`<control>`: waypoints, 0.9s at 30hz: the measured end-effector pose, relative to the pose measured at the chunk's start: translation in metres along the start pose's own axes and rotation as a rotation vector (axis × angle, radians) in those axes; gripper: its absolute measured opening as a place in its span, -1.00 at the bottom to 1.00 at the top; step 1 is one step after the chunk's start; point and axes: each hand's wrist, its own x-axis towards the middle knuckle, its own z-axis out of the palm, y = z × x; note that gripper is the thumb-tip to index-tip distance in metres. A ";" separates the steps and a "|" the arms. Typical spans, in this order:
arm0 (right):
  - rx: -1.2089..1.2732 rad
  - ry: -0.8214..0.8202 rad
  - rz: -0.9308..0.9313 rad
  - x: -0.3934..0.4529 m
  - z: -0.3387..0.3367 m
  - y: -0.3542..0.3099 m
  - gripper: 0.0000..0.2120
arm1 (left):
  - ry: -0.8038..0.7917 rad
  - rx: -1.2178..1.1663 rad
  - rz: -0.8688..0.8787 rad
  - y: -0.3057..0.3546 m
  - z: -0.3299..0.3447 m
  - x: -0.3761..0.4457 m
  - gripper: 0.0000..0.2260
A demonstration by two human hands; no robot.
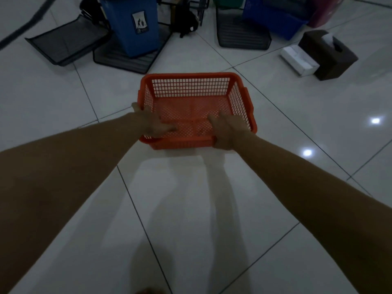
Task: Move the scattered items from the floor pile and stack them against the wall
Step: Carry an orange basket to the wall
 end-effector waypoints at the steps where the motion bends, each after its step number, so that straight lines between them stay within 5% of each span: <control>1: 0.007 -0.061 0.004 0.000 0.003 0.002 -0.27 | -0.003 0.005 -0.013 0.005 0.004 -0.002 0.09; 7: 0.336 -0.165 0.063 -0.014 0.032 0.038 -0.29 | 0.118 -0.116 -0.012 0.048 0.010 -0.010 0.12; 17: 0.173 -0.134 0.160 -0.085 0.047 0.109 -0.43 | 0.342 0.049 0.145 0.139 0.023 -0.025 0.22; 27: 0.356 -0.224 0.318 -0.287 0.021 0.086 -0.54 | 0.332 0.268 0.420 0.180 0.021 -0.179 0.09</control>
